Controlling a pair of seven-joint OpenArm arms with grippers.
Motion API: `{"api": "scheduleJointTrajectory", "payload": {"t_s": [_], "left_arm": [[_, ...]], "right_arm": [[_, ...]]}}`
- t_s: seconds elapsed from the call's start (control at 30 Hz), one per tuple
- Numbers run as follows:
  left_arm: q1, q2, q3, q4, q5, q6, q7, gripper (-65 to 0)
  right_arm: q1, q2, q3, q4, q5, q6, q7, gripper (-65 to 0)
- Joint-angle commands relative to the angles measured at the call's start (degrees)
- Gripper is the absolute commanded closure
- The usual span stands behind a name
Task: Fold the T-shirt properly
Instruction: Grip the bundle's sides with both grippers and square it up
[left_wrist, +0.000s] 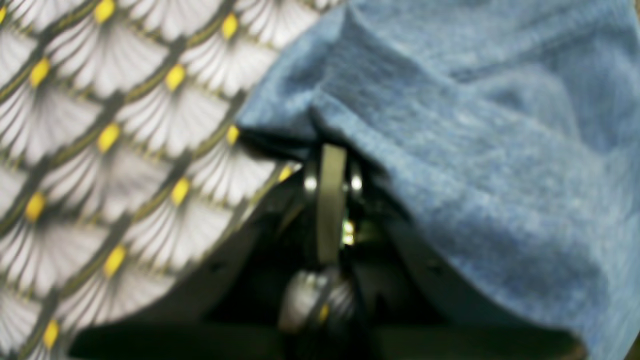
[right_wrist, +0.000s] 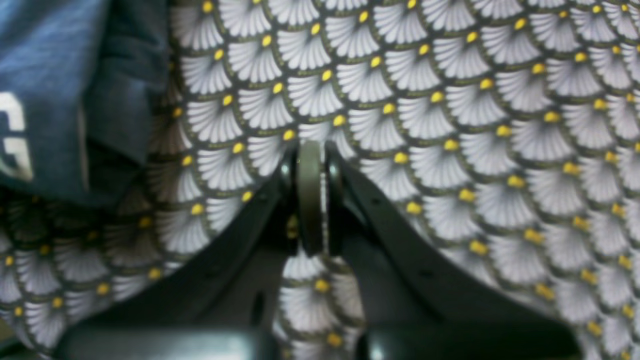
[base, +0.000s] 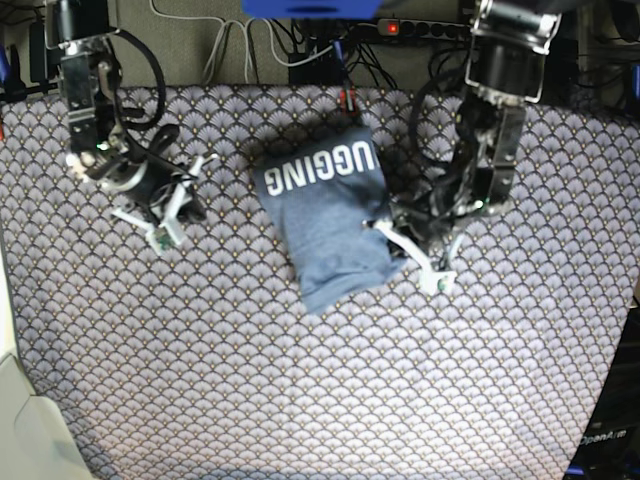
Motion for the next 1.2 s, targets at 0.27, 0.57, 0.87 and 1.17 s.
{"api": "scheduleJointTrajectory", "payload": {"t_s": [0.27,0.57,0.87,1.17], "left_arm": [[-4.9,7.2,0.2,-4.1,10.8,-0.1,2.0,0.0],[-6.2,8.6,-0.1,-4.4,13.2,-0.2,-0.3,0.0],[-3.5,6.1,-0.4,5.4,12.9,0.1,-1.8,0.0],[9.0,-2.2,-3.5,27.2,13.0,0.3,-1.7,0.0]], "right_arm": [[-2.1,-3.0,-9.1,1.1,1.0,0.4,1.7,0.0],[-4.3,-4.2,-9.1,1.2,1.0,0.4,1.7,0.0],[-6.5,-1.6,-6.5,7.1,1.0,0.4,3.5,0.0],[-8.5,-1.9,-1.9,19.3,1.1,0.6,7.1,0.0]]}}
